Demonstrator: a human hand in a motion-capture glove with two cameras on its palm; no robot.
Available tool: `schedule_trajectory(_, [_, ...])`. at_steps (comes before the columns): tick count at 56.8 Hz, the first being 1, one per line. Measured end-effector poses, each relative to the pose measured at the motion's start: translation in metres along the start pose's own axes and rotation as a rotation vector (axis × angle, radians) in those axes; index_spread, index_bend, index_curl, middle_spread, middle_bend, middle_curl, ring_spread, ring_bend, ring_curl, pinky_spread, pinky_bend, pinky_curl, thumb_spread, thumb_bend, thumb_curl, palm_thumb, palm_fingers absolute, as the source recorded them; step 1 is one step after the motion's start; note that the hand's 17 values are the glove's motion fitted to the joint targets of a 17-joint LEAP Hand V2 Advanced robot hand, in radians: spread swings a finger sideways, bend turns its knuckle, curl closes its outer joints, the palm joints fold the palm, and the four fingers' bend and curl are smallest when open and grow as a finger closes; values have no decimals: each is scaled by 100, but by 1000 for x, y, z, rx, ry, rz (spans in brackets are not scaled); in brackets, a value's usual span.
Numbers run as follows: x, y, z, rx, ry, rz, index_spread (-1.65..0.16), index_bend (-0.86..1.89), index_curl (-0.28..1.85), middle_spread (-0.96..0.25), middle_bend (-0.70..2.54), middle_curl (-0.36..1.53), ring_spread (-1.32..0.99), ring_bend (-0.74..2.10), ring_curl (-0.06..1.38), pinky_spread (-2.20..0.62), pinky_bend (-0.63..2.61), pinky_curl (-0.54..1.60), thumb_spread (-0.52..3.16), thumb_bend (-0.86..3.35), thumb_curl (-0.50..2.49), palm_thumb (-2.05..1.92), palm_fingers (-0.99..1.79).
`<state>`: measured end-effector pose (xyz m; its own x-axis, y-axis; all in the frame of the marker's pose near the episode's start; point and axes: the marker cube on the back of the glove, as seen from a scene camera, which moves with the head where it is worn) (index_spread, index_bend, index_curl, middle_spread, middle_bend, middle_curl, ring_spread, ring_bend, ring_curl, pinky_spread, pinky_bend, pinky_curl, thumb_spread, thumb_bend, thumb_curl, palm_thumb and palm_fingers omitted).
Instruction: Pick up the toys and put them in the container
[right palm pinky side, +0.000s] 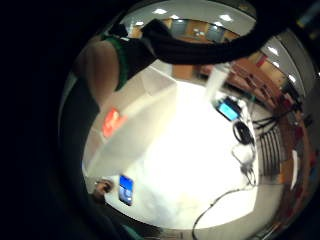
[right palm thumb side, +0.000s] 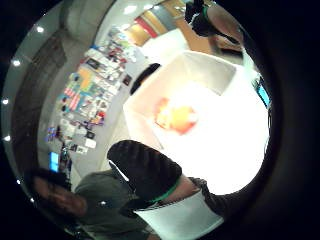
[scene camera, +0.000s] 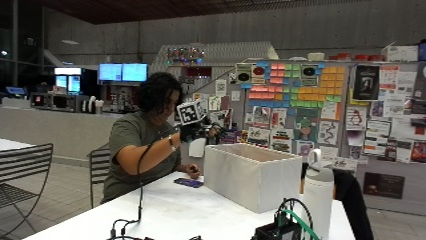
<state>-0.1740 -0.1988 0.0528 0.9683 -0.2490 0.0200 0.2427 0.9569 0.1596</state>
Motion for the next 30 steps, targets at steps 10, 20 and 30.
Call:
schedule_trajectory(10, [45,67,36,-84,-126,204,-44,19,68,-11,37,57,-17,55,39,6,76,33,93,-11,25,-15,10])
schedule_trajectory(20, [66,110,56,-120,-105,282,-44,19,64,-11,35,54,-17,52,37,6,74,33,96,-10,23,-15,12])
schedule_trajectory(30, [70,129,59,-154,-112,283,-43,19,61,-12,35,52,-17,47,35,5,73,32,98,-10,21,-14,15])
